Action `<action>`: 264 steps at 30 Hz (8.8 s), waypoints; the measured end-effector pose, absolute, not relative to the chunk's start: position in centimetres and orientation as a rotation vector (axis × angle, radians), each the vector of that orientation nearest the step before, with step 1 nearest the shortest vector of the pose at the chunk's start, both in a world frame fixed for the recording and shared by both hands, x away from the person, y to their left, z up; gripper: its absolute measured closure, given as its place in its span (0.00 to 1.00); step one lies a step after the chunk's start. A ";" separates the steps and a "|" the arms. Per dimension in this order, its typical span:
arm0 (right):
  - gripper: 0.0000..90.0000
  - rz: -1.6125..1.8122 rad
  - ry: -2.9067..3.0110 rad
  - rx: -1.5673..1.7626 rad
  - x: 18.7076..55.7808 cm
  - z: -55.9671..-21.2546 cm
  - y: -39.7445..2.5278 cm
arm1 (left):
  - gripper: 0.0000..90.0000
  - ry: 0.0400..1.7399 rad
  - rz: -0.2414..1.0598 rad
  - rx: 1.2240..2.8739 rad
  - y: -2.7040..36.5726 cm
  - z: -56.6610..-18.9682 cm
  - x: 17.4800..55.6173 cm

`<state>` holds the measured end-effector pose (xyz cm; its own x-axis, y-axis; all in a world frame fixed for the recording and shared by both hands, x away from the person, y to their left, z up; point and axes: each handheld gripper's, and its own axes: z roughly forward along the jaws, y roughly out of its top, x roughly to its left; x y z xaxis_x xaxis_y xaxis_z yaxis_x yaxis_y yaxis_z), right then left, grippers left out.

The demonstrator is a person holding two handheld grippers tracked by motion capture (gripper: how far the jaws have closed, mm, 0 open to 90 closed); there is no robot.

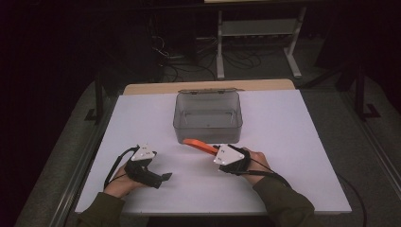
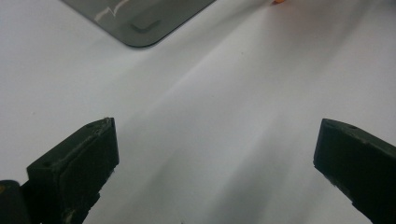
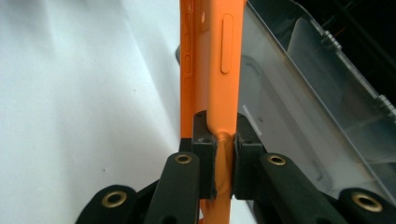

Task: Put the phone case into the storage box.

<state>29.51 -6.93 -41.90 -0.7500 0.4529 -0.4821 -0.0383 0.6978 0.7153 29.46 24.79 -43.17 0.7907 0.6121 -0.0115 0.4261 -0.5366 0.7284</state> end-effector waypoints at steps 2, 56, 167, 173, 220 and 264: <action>0.90 0.983 2.258 0.346 29.7 -41.8 -7.1 | 0.00 0.764 0.316 2.219 24.8 -43.2 29.5; 0.90 1.341 2.416 0.811 32.4 -39.8 -10.3 | 0.00 0.765 0.308 2.217 24.6 -43.3 29.4; 0.89 0.635 2.501 1.347 46.1 -32.6 -6.8 | 0.00 0.724 0.254 2.195 24.9 -43.2 30.0; 0.89 0.551 2.522 1.392 46.9 -33.1 -6.5 | 0.00 0.718 0.252 2.199 24.9 -43.2 30.0; 0.88 0.264 2.546 1.763 49.4 -36.4 -6.4 | 0.00 0.696 0.231 2.223 24.7 -43.4 29.9; 0.86 0.241 2.458 1.957 49.4 -36.9 -7.1 | 0.00 0.690 0.229 2.237 24.6 -43.5 29.7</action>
